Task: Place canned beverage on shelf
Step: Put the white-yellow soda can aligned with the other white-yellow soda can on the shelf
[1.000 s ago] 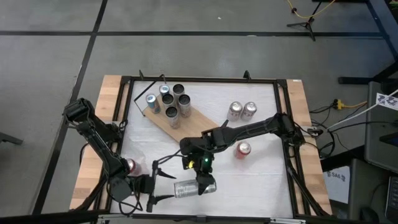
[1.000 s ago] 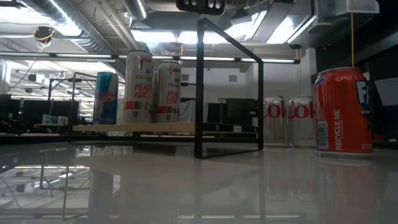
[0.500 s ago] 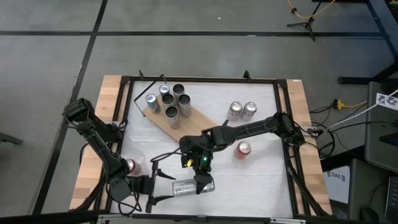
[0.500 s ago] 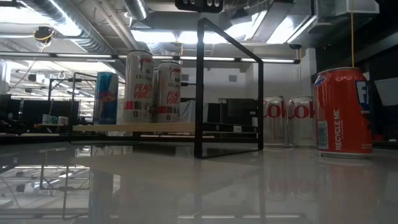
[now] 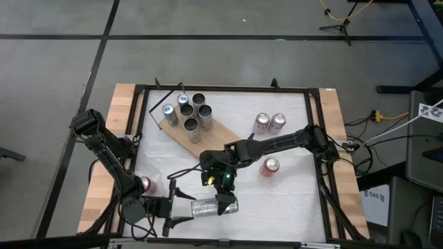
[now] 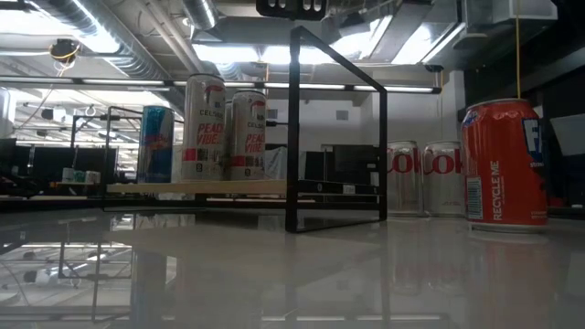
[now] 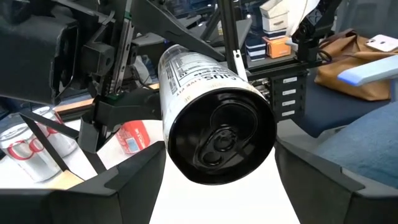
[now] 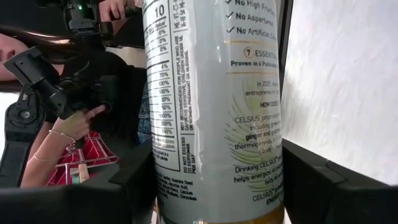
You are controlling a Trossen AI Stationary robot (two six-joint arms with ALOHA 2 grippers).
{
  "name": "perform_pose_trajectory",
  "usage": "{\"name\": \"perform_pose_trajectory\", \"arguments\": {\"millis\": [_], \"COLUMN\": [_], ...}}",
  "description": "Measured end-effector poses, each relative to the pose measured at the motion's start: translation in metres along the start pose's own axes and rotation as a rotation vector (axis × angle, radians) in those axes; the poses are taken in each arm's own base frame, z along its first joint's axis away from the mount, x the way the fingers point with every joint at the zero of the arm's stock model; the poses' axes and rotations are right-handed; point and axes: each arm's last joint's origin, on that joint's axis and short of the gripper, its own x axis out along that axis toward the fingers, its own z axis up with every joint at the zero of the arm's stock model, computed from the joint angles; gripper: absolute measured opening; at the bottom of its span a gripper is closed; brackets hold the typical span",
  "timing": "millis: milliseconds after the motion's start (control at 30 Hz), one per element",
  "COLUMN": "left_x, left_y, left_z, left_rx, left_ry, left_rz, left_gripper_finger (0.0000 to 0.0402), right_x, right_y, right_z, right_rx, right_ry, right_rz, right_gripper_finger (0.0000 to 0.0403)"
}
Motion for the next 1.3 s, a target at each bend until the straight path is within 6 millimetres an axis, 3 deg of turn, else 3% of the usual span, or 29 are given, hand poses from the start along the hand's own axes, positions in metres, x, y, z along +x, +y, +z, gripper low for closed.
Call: {"name": "perform_pose_trajectory", "arguments": {"millis": [567,1300], "left_x": [0.017,0.018], "left_y": [0.014,0.013], "left_z": [0.001,0.007], "left_rx": [0.028,0.025], "left_ry": [0.005,-0.042], "left_rz": [-0.029,-0.052], "left_gripper_finger": [0.0295,0.0295], "right_x": [0.0,0.0], "right_y": [0.004,0.004], "right_z": [0.005,0.005], "right_rx": [0.0,-0.011], "right_ry": [-0.022,-0.032], "right_rz": [0.039,0.031], "right_gripper_finger": [0.0257,0.0257]}}
